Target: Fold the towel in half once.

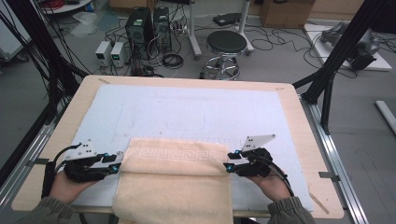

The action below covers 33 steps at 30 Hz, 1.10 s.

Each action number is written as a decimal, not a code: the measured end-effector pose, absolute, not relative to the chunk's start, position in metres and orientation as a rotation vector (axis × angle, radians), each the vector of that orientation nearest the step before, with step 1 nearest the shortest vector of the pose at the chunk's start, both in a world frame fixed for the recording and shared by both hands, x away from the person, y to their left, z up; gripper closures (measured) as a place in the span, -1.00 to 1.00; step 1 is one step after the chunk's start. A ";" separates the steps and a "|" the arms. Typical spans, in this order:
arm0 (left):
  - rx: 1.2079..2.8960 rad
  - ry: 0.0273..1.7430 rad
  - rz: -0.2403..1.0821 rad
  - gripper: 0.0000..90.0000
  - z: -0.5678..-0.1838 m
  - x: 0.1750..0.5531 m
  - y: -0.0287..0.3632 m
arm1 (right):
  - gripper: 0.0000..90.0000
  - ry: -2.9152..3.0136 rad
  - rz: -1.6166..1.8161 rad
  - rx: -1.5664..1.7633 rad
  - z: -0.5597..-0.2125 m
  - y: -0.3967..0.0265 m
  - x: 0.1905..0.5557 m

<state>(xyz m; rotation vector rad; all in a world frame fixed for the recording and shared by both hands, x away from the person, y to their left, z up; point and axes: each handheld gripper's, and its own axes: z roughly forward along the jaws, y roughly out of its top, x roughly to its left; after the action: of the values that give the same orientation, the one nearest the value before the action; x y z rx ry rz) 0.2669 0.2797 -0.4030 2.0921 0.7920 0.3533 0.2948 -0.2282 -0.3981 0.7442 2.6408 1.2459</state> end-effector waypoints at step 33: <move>2.131 0.850 0.341 0.87 -0.422 0.335 0.235 | 0.76 2.703 1.229 0.756 -0.419 -0.197 0.347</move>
<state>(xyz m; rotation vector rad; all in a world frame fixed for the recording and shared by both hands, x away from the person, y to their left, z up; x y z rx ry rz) 0.3345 0.2351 -0.4223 2.1309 0.8502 0.3415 0.3474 -0.1974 -0.4185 0.7564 2.7032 1.2288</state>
